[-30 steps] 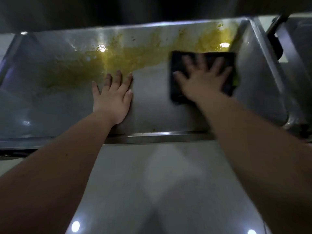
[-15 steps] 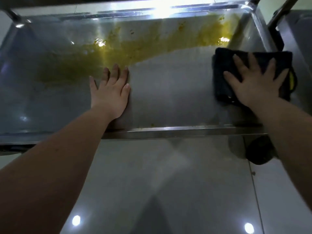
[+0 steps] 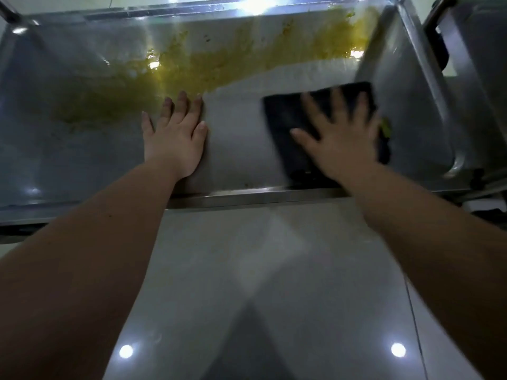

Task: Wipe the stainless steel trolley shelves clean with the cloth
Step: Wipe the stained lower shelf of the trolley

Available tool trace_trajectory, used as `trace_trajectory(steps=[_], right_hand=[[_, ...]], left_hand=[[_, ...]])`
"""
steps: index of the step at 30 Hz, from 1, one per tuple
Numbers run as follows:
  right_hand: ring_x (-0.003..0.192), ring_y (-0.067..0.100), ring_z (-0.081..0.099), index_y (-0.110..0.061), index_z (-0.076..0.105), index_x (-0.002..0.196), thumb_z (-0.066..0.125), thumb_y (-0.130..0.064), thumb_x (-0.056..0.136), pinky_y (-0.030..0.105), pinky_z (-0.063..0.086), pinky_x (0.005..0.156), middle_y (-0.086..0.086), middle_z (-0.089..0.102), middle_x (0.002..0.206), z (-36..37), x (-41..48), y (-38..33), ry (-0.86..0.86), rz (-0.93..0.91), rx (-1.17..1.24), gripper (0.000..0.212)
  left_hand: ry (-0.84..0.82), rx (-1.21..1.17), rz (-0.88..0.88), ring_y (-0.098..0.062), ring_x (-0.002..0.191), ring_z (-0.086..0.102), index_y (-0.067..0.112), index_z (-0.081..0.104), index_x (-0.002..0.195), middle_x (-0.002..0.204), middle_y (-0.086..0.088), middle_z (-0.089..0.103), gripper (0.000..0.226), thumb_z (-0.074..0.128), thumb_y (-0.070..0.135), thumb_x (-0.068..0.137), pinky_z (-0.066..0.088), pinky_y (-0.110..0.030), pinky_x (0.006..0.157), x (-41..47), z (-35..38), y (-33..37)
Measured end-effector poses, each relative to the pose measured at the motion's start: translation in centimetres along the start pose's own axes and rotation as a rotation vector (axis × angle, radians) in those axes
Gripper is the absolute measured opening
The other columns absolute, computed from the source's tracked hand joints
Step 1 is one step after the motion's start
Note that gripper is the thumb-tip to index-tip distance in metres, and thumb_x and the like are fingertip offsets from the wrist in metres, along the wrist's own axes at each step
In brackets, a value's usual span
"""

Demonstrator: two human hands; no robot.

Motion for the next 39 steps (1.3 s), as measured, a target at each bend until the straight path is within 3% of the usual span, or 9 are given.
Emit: trace_trajectory(steps=[4, 7, 11, 15, 17, 23, 27, 32, 39], right_hand=[[0.147, 0.042, -0.008, -0.053, -0.002, 0.15, 0.007, -0.085, 0.078, 0.062, -0.006, 0.116, 0.003, -0.006, 0.165, -0.3, -1.3, 11.4, -0.107, 0.178, 0.012, 0.079], [0.146, 0.044, -0.011, -0.054, -0.01, 0.148, 0.002, -0.086, 0.079, 0.064, -0.007, 0.115, 0.003, -0.012, 0.164, 0.1, -2.6, 12.0, -0.134, 0.198, -0.026, 0.077], [0.144, 0.049, -0.013, -0.052, -0.012, 0.148, 0.006, -0.08, 0.086, 0.072, -0.006, 0.11, 0.004, -0.016, 0.163, 0.7, -2.4, 4.8, -0.114, 0.221, -0.03, 0.071], [0.145, 0.045, -0.017, -0.052, -0.013, 0.147, 0.006, -0.075, 0.089, 0.077, -0.013, 0.1, 0.002, -0.015, 0.163, 1.7, -2.6, -8.3, -0.055, -0.03, -0.001, 0.066], [0.146, 0.04, -0.02, -0.055, -0.015, 0.145, 0.004, -0.076, 0.088, 0.076, -0.015, 0.101, -0.001, -0.02, 0.162, 2.0, -2.4, -10.1, -0.069, -0.127, 0.014, 0.064], [0.149, 0.037, -0.003, -0.053, -0.001, 0.149, 0.015, -0.081, 0.084, 0.062, -0.001, 0.115, 0.002, -0.003, 0.165, 0.3, -1.5, 4.8, -0.034, 0.024, 0.003, 0.073], [0.149, 0.035, -0.007, -0.055, -0.001, 0.149, 0.008, -0.086, 0.076, 0.057, -0.008, 0.117, -0.001, -0.006, 0.165, -0.3, -2.8, 14.3, -0.095, 0.192, 0.004, 0.08], [0.149, 0.035, -0.01, -0.054, -0.001, 0.15, 0.004, -0.084, 0.078, 0.056, -0.01, 0.117, -0.001, -0.006, 0.165, -0.2, -3.1, 14.2, -0.089, 0.19, -0.028, 0.078], [0.148, 0.039, -0.009, -0.053, -0.003, 0.15, 0.0, -0.084, 0.079, 0.062, -0.008, 0.115, 0.001, -0.007, 0.165, -0.1, -2.9, 12.9, -0.098, 0.251, -0.064, 0.077]], left_hand=[[0.024, -0.001, -0.003, -0.026, 0.151, -0.001, 0.034, 0.006, 0.157, 0.165, 0.002, 0.002, 0.055, 0.017, 0.042, 0.103, -0.003, -0.061, 0.117, -0.1, 0.0, 0.3], [0.042, 0.019, -0.016, -0.027, 0.151, 0.0, 0.034, 0.006, 0.157, 0.165, 0.002, 0.002, 0.055, 0.017, 0.042, 0.103, -0.003, -0.062, 0.116, -0.3, 0.1, 0.7], [0.04, 0.013, -0.026, -0.027, 0.151, -0.002, 0.035, 0.005, 0.157, 0.165, 0.002, 0.001, 0.055, 0.015, 0.043, 0.103, -0.005, -0.062, 0.115, -0.4, 0.3, 0.6], [0.039, 0.025, -0.014, -0.026, 0.151, -0.001, 0.036, 0.004, 0.156, 0.165, 0.003, 0.001, 0.055, 0.014, 0.044, 0.103, -0.003, -0.063, 0.116, -0.4, 0.3, 0.5], [0.032, 0.014, 0.0, -0.025, 0.151, -0.001, 0.037, 0.004, 0.156, 0.165, 0.004, 0.001, 0.055, 0.014, 0.045, 0.103, -0.003, -0.062, 0.116, -0.4, 0.2, 0.2], [0.041, -0.016, 0.011, -0.025, 0.151, 0.001, 0.038, 0.007, 0.156, 0.165, 0.005, 0.004, 0.055, 0.018, 0.046, 0.102, -0.003, -0.061, 0.116, -0.3, 0.2, 0.0], [0.018, -0.008, 0.013, -0.025, 0.151, -0.001, 0.037, 0.006, 0.156, 0.165, 0.004, 0.002, 0.055, 0.019, 0.045, 0.103, -0.004, -0.062, 0.115, -0.5, 0.4, 0.4], [-0.127, -0.062, 0.077, -0.025, 0.151, -0.004, 0.036, 0.006, 0.156, 0.165, 0.003, -0.004, 0.056, 0.026, 0.04, 0.104, -0.006, -0.058, 0.116, 0.3, 0.4, -0.5], [-0.035, 0.084, 0.128, -0.031, 0.151, 0.0, 0.038, 0.003, 0.156, 0.165, 0.002, 0.003, 0.056, 0.012, 0.049, 0.101, -0.001, -0.062, 0.115, -2.8, 0.2, -4.5]])
Point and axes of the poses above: each hand's wrist, its own x-axis towards the middle knuckle, its own z-axis out of the palm, y = z × x, the point moved 10 cm from there along x, towards the middle knuckle
